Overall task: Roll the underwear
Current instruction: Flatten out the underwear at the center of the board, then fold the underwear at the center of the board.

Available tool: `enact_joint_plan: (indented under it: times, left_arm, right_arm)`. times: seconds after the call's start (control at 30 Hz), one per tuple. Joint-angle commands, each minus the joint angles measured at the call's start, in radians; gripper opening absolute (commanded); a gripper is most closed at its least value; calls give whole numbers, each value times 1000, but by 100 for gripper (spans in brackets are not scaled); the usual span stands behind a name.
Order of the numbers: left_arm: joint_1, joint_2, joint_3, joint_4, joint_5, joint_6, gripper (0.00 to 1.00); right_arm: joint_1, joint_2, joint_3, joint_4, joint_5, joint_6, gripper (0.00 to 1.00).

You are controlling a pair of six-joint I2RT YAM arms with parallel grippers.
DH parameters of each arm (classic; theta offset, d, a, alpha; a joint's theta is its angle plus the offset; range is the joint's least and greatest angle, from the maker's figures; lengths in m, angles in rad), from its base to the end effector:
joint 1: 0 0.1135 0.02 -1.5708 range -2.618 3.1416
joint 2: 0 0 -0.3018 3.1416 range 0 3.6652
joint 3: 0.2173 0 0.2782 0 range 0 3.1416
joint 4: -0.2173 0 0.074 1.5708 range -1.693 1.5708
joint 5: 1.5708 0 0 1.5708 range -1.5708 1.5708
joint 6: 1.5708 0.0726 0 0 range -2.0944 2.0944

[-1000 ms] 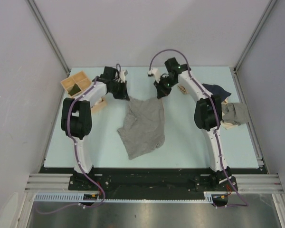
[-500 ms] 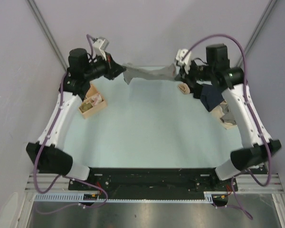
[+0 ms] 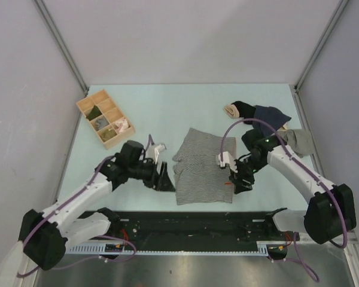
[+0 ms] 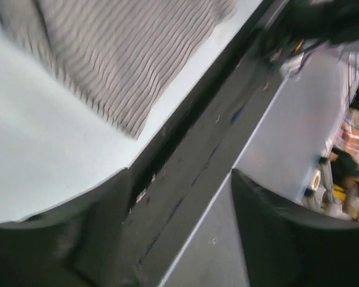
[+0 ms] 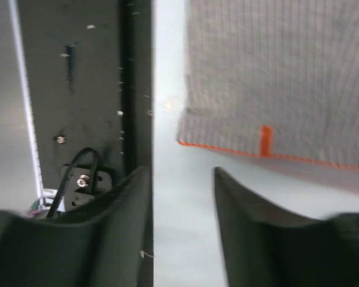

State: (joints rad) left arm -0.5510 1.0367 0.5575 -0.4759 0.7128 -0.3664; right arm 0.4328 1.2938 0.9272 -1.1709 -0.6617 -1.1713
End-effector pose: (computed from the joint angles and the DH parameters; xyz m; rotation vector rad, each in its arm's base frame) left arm 0.1537 -0.1502 0.1960 0.5522 2.5889 -1.2476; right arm 0.1782 0.1315 0.2312 -1.9837 1.8969 0.8627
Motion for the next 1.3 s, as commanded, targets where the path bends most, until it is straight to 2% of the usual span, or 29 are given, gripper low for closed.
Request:
enact_joint_plan:
  times: [0.0,0.07,0.1,0.13,0.17,0.2,0.23,0.3,0.33,0.37,0.43,0.53,0.67,0.87,1.03,1.27]
  left_arm:
    - [37,6,261,-43,-65,110,77]
    - [77,112,379,-41,-61,194,79]
    - [88,244,430,-43,-73,246,79]
    - [98,314,547,-49,-87,274,80]
    - [99,382,615,-67,-96,308,80]
    - [97,464,686,-81,-125,340,80]
    - [97,612,835,-98,-153,363,80]
    - [97,779,1008,-200,-174,446,78]
    - [97,927,1171,-242,-197,461,77]
    - [97,989,1244,-313,-196,480,76]
    - [99,1098,1402,-355,-228,520,75]
    - [103,1241,1524,-382,-233,534,75]
    - [103,1316,1576,-336,-233,518,75]
    - [106,1369,1619,-319,-242,515,76]
    - [108,1408,1627,-337,-184,509,75]
    - [108,1454,1635,-349,-142,492,62]
  right_arm:
    - [-121,2,100,108,14,45,57]
    - [-196,111,152,227,13,123,57]
    - [-221,164,223,264,1,222,56]
    - [-250,214,263,325,-33,272,56]
    - [-291,263,304,335,-51,310,55]
    - [-310,379,403,339,-68,376,54]
    - [-324,427,444,344,-79,399,52]
    - [-336,566,521,343,-59,430,50]
    - [-339,609,580,341,-30,456,50]
    - [-338,645,610,335,-20,461,50]
    - [-341,724,674,329,5,475,50]
    - [-341,792,722,326,28,490,52]
    - [-342,834,774,318,48,499,54]
    - [-347,843,763,336,89,506,55]
    - [-347,880,762,306,65,492,54]
    - [-345,889,746,292,51,483,48]
